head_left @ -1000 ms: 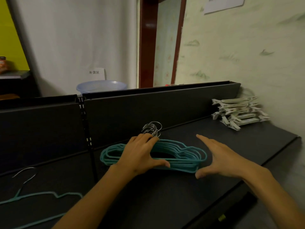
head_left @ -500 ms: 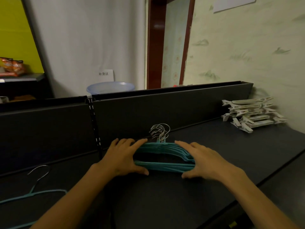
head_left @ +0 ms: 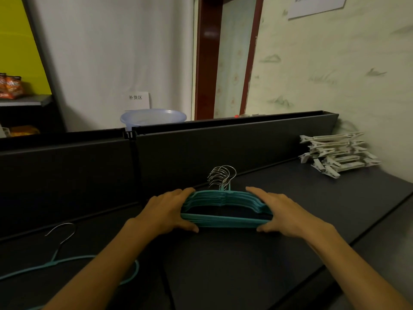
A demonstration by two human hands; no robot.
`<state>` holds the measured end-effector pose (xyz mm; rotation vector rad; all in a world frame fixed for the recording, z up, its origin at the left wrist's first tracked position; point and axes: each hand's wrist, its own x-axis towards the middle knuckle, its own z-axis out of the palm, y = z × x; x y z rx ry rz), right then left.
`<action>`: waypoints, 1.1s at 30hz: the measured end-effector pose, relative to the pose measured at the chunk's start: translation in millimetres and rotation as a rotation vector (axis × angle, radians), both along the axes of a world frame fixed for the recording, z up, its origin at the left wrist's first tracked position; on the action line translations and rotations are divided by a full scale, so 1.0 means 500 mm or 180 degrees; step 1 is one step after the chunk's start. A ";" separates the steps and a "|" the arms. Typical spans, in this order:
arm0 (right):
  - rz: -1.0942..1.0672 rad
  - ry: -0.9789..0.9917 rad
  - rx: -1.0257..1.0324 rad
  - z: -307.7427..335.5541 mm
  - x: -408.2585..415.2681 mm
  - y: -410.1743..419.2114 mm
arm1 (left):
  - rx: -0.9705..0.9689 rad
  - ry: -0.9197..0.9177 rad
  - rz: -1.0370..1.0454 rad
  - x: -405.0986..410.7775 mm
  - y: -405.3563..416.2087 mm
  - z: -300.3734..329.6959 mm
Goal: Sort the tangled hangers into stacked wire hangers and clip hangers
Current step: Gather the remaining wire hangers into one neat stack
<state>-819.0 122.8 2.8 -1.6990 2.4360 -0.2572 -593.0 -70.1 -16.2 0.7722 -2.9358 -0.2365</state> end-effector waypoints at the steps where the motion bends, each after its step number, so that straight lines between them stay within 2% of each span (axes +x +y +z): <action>1: -0.0050 0.0040 0.0029 0.001 0.005 0.001 | 0.0027 0.0023 -0.0017 0.003 0.002 -0.001; 5: -0.0267 0.0586 0.0014 0.006 0.051 0.013 | -0.0178 0.0200 0.0019 0.035 0.005 -0.013; 8: -0.0159 0.0990 -0.0543 0.017 0.118 0.021 | -0.0557 0.0328 0.0129 0.084 0.009 -0.016; 10: -0.0029 0.1029 -0.0861 0.022 0.175 0.017 | -0.0662 0.0445 0.0240 0.126 0.014 -0.018; 13: 0.0206 0.0874 -0.0965 0.012 0.266 -0.007 | -0.0681 0.0524 0.0493 0.203 0.030 -0.029; 24: 0.1412 -0.0079 -0.0359 -0.029 0.583 -0.164 | -0.0698 0.0213 0.1801 0.601 0.136 -0.051; 28: 0.1496 -0.0086 0.0026 -0.051 0.675 -0.241 | -0.0717 0.0136 0.2247 0.741 0.176 -0.069; 33: 0.1356 -0.0379 -0.0039 -0.059 0.711 -0.271 | -0.0629 0.0062 0.2684 0.899 0.223 -0.073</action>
